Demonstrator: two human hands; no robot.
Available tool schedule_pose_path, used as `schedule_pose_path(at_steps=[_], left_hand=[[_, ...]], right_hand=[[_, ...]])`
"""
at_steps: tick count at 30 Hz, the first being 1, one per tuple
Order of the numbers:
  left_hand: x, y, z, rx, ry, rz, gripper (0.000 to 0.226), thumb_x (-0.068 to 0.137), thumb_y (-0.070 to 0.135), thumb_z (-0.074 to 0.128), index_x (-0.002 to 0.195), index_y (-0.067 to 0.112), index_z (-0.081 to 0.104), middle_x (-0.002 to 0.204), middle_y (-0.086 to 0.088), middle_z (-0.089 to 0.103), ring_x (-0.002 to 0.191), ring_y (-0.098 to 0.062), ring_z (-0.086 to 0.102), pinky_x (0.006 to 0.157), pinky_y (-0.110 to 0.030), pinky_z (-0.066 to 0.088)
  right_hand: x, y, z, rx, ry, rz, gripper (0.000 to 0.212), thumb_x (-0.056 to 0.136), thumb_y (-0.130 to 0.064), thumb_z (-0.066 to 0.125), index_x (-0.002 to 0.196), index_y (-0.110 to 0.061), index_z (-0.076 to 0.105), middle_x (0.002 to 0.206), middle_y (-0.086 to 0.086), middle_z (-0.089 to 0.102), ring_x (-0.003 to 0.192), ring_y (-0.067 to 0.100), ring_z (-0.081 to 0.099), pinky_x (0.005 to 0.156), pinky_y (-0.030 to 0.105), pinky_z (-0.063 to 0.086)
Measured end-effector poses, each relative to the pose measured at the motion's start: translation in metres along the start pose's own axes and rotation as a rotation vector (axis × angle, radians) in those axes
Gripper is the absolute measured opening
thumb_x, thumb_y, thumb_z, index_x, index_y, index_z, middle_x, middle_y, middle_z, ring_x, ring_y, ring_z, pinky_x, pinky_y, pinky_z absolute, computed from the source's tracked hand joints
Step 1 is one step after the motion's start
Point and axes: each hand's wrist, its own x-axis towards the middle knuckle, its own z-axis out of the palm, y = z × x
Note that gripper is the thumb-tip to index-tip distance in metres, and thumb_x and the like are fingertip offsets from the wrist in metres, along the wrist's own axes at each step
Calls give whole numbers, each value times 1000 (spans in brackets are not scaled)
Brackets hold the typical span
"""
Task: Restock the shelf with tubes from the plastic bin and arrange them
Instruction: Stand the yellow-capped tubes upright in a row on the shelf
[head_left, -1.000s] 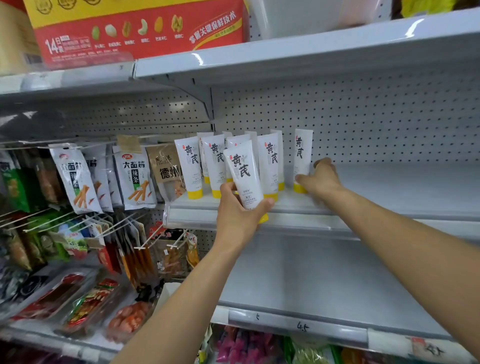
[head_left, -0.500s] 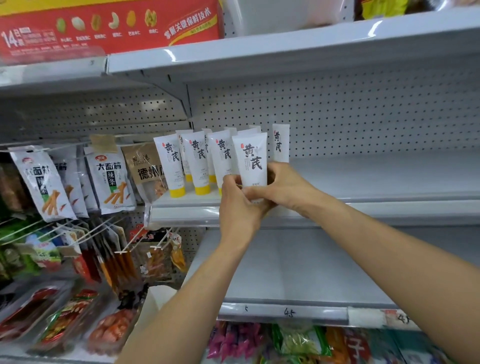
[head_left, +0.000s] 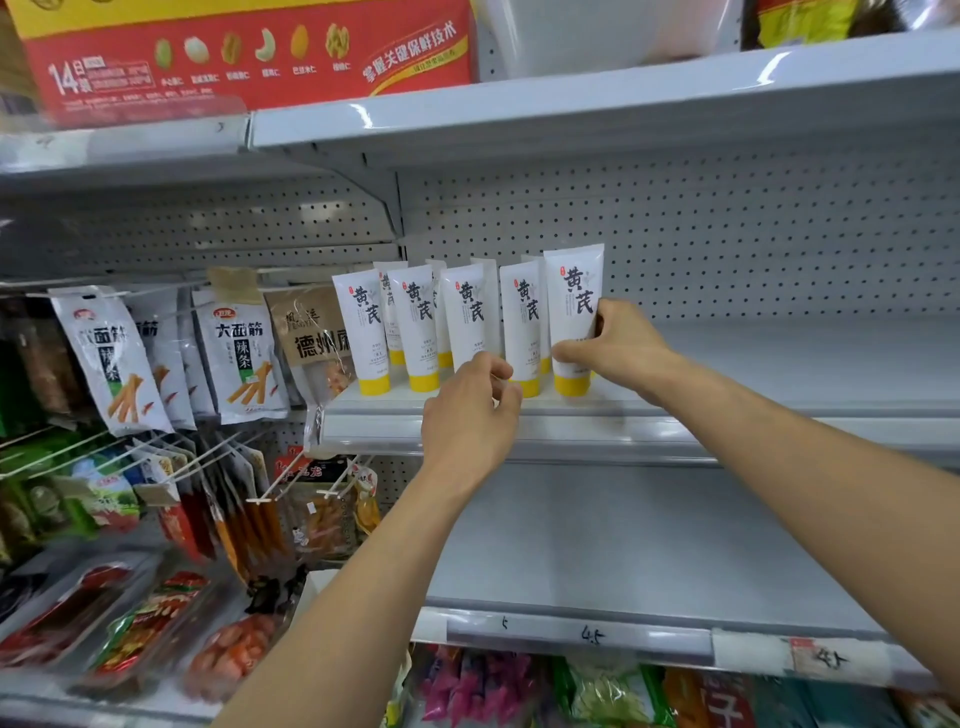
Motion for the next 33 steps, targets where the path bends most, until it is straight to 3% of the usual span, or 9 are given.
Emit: schedule_pose_path(at_steps=[2, 9, 15, 20, 23, 26, 30, 33], left_hand=[[-1, -2, 0, 9, -14, 1, 14, 93, 31, 52, 105, 26, 57, 93, 14, 60, 92, -15, 58, 88, -44, 48], [-3, -7, 0, 17, -35, -22, 11, 93, 32, 53, 103, 27, 56, 82, 19, 53, 89, -11, 57, 90, -42, 47], [-2, -6, 4, 5, -57, -29, 14, 93, 33, 53, 105, 27, 58, 87, 16, 57, 91, -12, 58, 91, -43, 47], [-5, -5, 1, -17, -46, 1, 15, 92, 32, 55, 105, 26, 58, 89, 13, 59, 90, -13, 58, 88, -43, 49], [-14, -12, -1, -14, -19, 42, 15, 91, 31, 56, 105, 26, 58, 89, 13, 58, 90, -13, 57, 84, -40, 50], [-32, -25, 0, -12, -15, 68, 13, 91, 32, 57, 104, 27, 58, 89, 14, 59, 88, -11, 56, 76, -35, 50], [-63, -56, 9, 7, -79, 32, 10, 91, 34, 59, 99, 28, 58, 84, 15, 59, 77, -8, 56, 72, -32, 50], [-86, -87, 14, -19, -193, -53, 10, 91, 34, 59, 98, 27, 59, 77, 14, 57, 73, -10, 57, 73, -35, 52]], right_hand=[[3, 5, 2, -14, -2, 15, 31, 74, -14, 74, 101, -11, 58, 87, -2, 63, 73, 8, 58, 57, 22, 42], [12, 18, 3, -34, 0, 62, 39, 71, -16, 74, 106, -9, 59, 98, 4, 67, 85, 16, 63, 63, 25, 47], [11, 17, 6, -32, 18, 62, 36, 73, -14, 74, 105, -7, 58, 92, 3, 63, 74, 10, 57, 57, 22, 42], [3, 21, 5, -40, 32, 73, 51, 73, -17, 75, 117, -10, 51, 105, 2, 62, 94, 18, 60, 70, 27, 49], [-16, 27, 7, -199, 200, -33, 57, 78, -22, 69, 128, -14, 44, 121, 3, 50, 109, 19, 52, 90, 40, 49], [-54, 29, 19, -313, 297, -259, 38, 84, -19, 61, 120, -19, 50, 117, -3, 52, 102, 13, 53, 85, 38, 48], [-104, 40, 56, -369, 131, -452, 24, 83, -16, 61, 106, -19, 58, 99, -5, 59, 86, 12, 56, 74, 35, 49], [-132, 58, 93, -406, -62, -376, 22, 84, -20, 62, 106, -21, 58, 97, -8, 59, 84, 11, 54, 72, 35, 49]])
